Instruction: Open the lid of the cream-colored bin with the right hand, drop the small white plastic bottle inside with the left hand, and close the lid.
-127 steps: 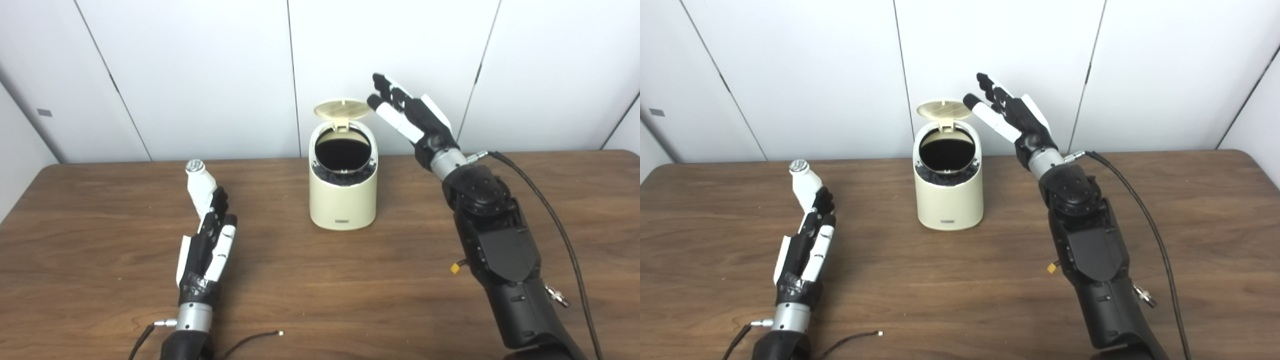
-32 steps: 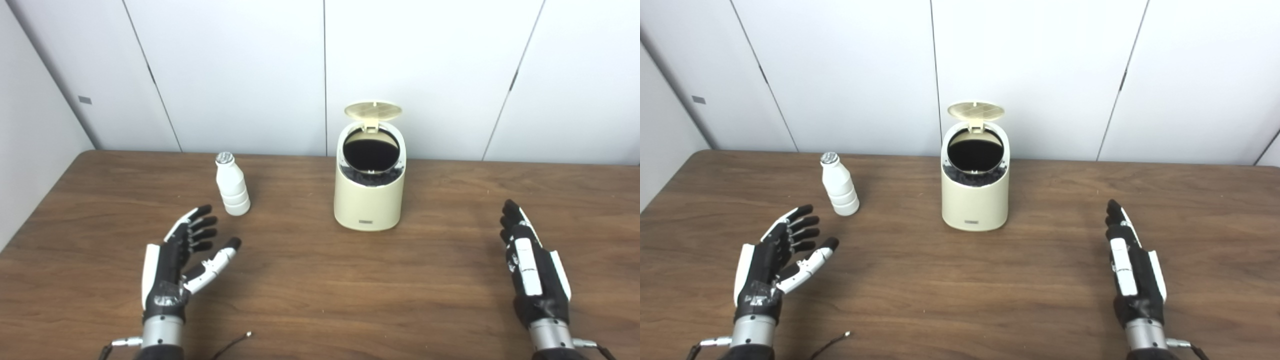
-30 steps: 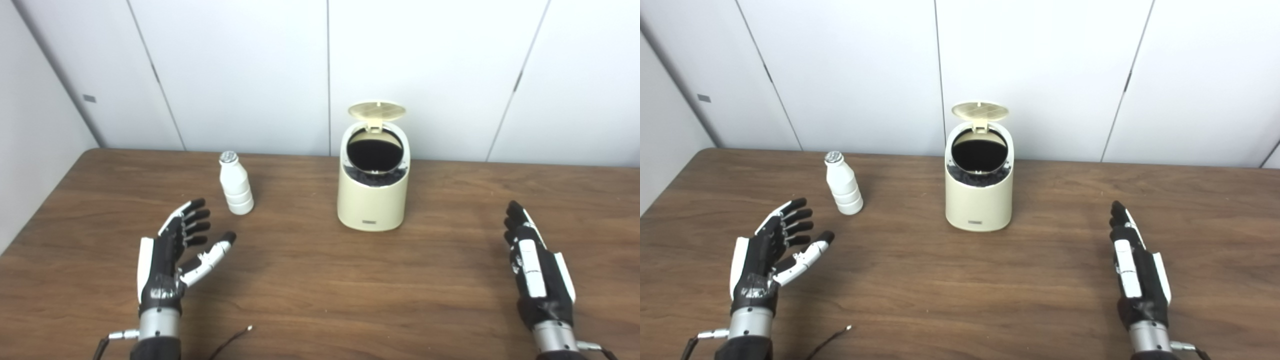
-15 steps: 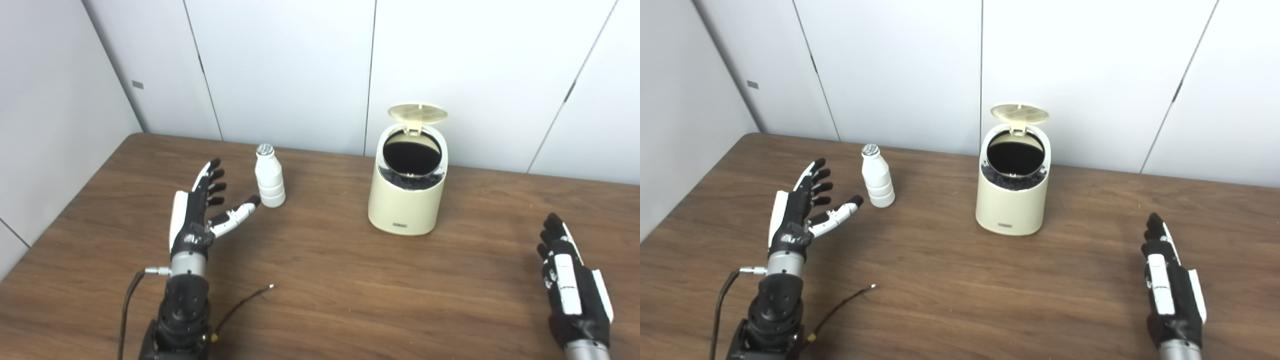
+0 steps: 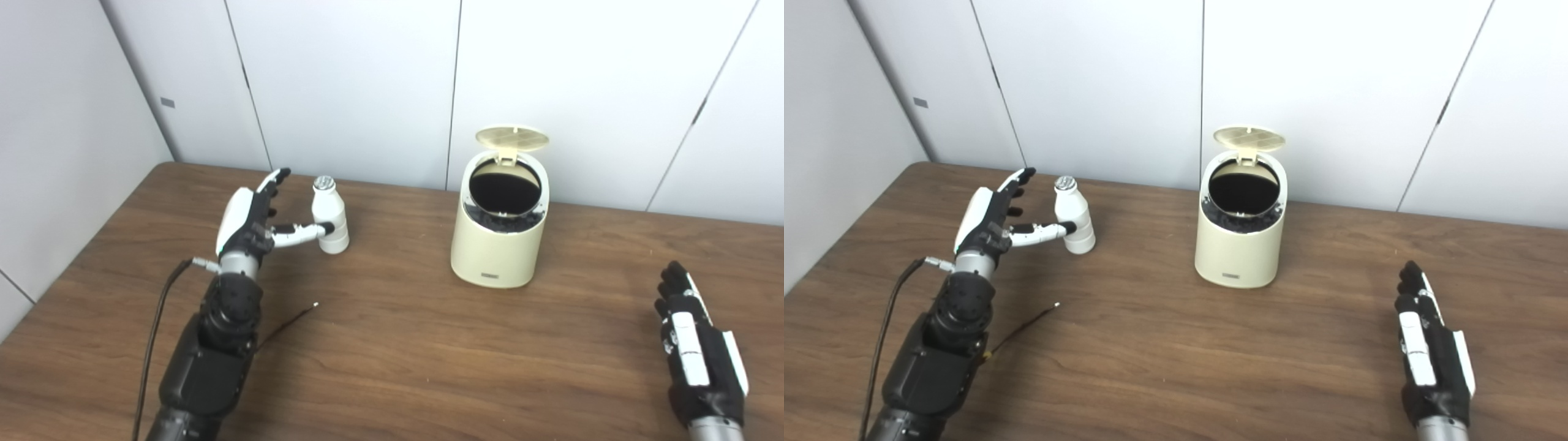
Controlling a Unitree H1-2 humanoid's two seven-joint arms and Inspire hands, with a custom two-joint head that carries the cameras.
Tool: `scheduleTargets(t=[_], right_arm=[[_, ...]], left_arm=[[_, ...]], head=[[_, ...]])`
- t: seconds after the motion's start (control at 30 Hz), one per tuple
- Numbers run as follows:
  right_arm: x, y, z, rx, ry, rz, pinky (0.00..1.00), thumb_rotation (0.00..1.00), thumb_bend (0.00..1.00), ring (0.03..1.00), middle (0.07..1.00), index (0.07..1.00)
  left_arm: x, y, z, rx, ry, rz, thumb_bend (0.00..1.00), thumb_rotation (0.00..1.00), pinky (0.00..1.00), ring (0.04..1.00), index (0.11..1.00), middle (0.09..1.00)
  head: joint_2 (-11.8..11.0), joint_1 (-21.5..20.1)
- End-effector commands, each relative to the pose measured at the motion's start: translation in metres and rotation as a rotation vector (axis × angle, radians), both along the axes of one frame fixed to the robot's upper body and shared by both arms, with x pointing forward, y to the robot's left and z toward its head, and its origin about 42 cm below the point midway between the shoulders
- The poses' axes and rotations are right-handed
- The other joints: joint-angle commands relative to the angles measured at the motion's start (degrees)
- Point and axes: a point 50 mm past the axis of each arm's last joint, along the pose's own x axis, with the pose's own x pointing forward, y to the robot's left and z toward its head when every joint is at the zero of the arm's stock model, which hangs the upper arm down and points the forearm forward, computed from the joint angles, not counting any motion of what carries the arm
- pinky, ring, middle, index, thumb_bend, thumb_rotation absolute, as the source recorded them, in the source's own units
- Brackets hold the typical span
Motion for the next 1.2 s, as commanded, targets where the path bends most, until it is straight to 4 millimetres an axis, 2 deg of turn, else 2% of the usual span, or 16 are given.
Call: scheduleTargets(t=[0.0, 0.23, 0.53, 0.67, 0.77, 1.17], right_arm=[[0.003, 0.006, 0.008, 0.016, -0.033, 0.015, 1.00, 0.79, 0.57, 0.995, 0.969, 0.946], [0.004, 0.007, 0.006, -0.030, -0.022, -0.004, 1.00, 0.81, 0.57, 0.991, 0.959, 0.941], [0.006, 0.007, 0.008, -0.011, -0.024, -0.007, 1.00, 0.81, 0.57, 0.998, 0.964, 0.943], [0.008, 0.007, 0.009, -0.008, -0.023, -0.006, 1.00, 0.79, 0.56, 0.997, 0.962, 0.943], [0.008, 0.006, 0.010, -0.021, -0.019, -0.016, 1.00, 0.80, 0.58, 0.987, 0.955, 0.943], [0.011, 0.006, 0.012, -0.011, -0.015, -0.029, 1.00, 0.81, 0.59, 0.994, 0.946, 0.934]], left_arm=[[0.012, 0.002, 0.024, 0.064, -0.050, -0.033, 0.93, 0.28, 0.86, 0.936, 0.929, 0.931], [0.027, -0.004, 0.032, 0.106, -0.026, -0.076, 0.99, 0.33, 0.84, 0.928, 0.919, 0.932], [0.025, -0.014, 0.037, 0.153, -0.007, -0.089, 0.98, 0.29, 0.81, 0.931, 0.894, 0.918], [0.023, -0.015, 0.037, 0.155, -0.002, -0.090, 0.97, 0.27, 0.78, 0.894, 0.873, 0.889], [0.023, -0.016, 0.038, 0.156, -0.010, -0.094, 0.96, 0.24, 0.71, 0.811, 0.835, 0.832], [0.018, -0.021, 0.040, 0.184, -0.015, -0.089, 0.95, 0.22, 0.65, 0.754, 0.780, 0.769]], head=[[0.0, 0.0], [0.3, -0.3], [0.7, -0.3], [0.9, -0.3], [1.0, 0.0], [1.6, 0.5]])
